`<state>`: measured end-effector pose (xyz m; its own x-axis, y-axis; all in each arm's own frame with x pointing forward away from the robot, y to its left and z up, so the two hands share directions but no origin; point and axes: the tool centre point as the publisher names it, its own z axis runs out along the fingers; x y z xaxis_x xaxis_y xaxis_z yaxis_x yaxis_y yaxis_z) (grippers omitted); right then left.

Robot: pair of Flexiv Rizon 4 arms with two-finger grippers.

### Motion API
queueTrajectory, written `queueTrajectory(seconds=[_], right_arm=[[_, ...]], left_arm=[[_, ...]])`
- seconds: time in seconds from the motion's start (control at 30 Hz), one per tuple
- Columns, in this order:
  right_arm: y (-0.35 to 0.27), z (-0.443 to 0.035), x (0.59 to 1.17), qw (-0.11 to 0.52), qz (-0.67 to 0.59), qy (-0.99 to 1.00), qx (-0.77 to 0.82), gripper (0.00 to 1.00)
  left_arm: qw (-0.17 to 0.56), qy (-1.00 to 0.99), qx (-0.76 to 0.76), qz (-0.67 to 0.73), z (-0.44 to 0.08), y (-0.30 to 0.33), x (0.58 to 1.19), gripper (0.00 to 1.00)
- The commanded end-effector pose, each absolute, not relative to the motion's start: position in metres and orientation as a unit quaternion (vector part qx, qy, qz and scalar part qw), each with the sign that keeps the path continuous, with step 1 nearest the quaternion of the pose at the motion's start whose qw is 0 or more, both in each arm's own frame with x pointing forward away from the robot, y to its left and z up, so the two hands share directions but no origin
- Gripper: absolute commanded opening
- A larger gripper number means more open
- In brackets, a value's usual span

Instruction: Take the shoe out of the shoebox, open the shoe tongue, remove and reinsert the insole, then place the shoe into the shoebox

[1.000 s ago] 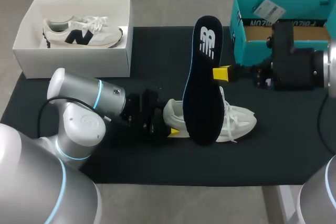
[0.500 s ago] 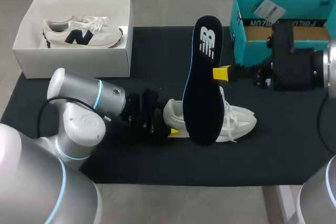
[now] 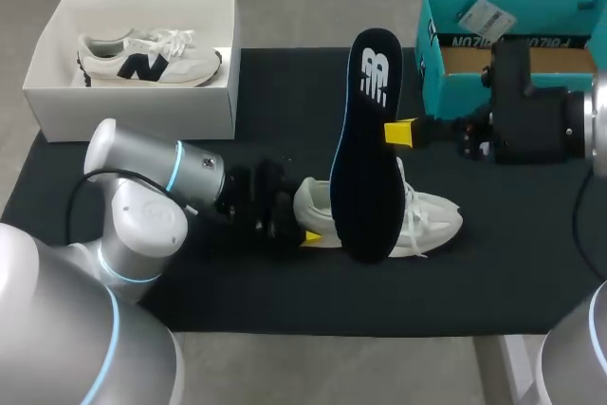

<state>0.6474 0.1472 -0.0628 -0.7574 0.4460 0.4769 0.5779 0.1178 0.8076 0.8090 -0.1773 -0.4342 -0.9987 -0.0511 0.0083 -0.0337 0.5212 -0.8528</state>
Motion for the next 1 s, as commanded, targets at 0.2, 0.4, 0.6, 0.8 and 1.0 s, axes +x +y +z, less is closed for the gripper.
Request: queueTrajectory(seconds=[0.2, 0.4, 0.6, 0.8, 1.0], right_arm=[[0.148, -0.064, 0.647, 0.057, -0.569, -0.745, -0.344, 0.0], [0.148, -0.064, 0.647, 0.057, -0.569, -0.745, -0.344, 0.0], [0.148, -0.064, 0.647, 0.057, -0.569, -0.745, -0.344, 0.0], [0.148, -0.064, 0.647, 0.057, -0.569, -0.745, -0.344, 0.0], [0.148, -0.064, 0.647, 0.057, -0.569, -0.745, -0.344, 0.0]], left_arm=[[-0.019, 0.872, -0.007, -0.489, -0.433, -0.173, 0.821, 1.0], [-0.025, 0.868, 0.005, -0.495, -0.425, -0.17, 0.811, 1.0], [-0.023, 0.863, 0.004, -0.504, -0.419, -0.165, 0.797, 1.0], [-0.013, 0.883, -0.013, -0.468, -0.407, -0.16, 0.787, 1.0], [-0.009, 0.909, -0.034, -0.415, -0.394, -0.154, 0.791, 1.0]])
